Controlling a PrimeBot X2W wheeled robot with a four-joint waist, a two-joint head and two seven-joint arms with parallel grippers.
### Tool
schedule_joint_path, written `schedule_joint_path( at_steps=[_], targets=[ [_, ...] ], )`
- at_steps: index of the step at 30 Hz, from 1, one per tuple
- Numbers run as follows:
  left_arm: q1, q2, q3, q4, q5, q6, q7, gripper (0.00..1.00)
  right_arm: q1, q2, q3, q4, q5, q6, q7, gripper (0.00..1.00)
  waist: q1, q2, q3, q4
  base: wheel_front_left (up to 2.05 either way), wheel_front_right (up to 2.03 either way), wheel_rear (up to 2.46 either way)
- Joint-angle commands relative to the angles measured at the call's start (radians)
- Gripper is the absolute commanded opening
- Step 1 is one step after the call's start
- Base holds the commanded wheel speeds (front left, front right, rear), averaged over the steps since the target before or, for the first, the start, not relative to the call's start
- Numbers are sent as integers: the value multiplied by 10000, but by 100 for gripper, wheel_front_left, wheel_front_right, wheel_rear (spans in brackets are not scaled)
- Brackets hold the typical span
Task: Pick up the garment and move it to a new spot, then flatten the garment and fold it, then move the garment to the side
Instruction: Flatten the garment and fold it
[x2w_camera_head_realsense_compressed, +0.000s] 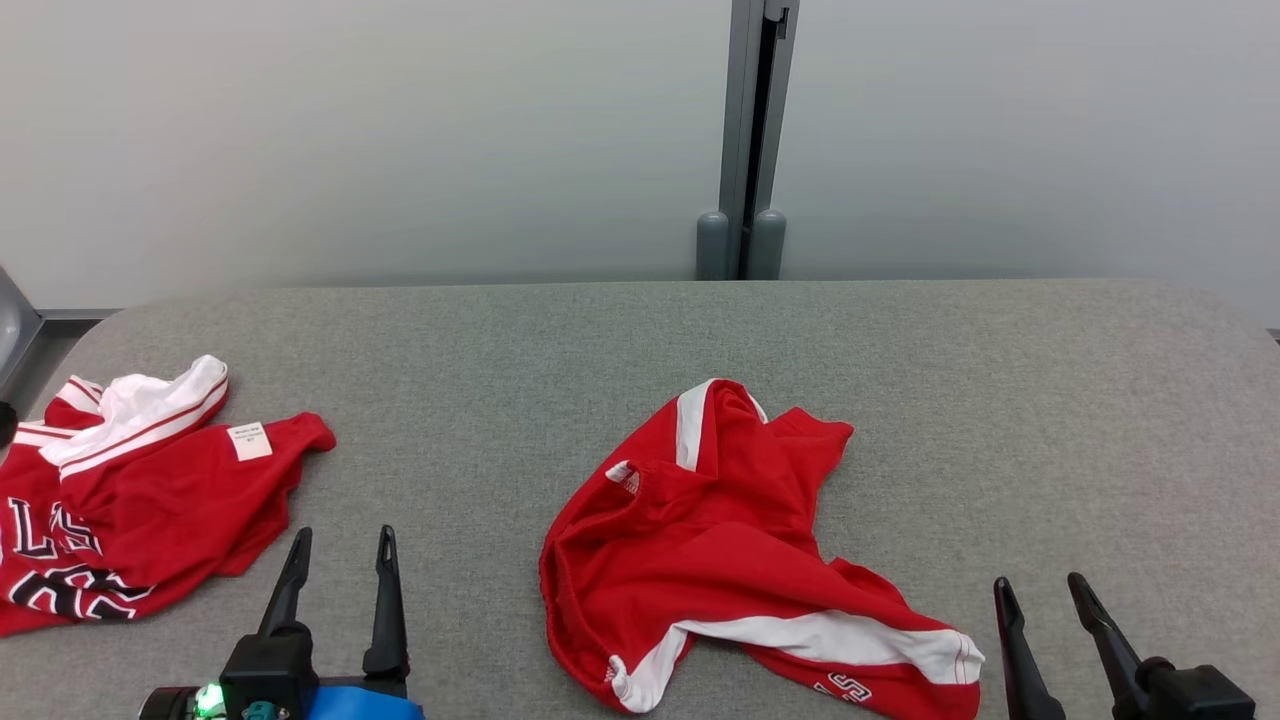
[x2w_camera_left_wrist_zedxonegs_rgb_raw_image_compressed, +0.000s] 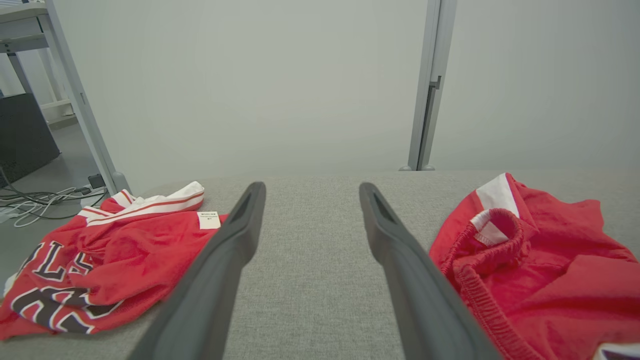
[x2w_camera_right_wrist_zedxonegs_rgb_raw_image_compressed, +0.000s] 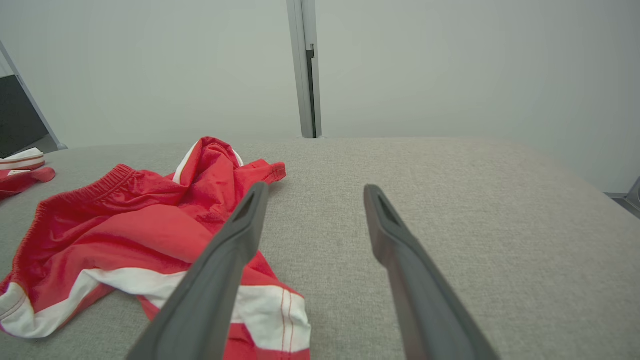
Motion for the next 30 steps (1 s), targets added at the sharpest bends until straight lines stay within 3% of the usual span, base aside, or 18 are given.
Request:
schedule_joint_path(
  at_steps=[1, 11, 19, 30],
  targets=[
    [36, 56, 23, 0, 11, 64, -30, 100, 14, 38, -16, 29, -43, 5, -36, 100, -1, 0, 2, -6, 0, 0, 0],
    [-235, -43, -713, 201, -26, -522, -28, 100, -124, -84, 231, 546, 302, 5, -36, 100, -1, 0, 61, -110, 0, 0, 0],
    [-337, -130, -2319, 893, -70, -907, -30, 100, -406, -831, 1529, 1650, 1009, 5, -26, 100, -1, 0, 192, -347, 0, 0, 0],
    [-535, -4, -3918, 2472, -144, -1061, -30, 100, -1343, -1979, 3465, 3125, 2213, 3, -28, 100, -1, 0, 317, -593, 0, 0, 0]
  ],
)
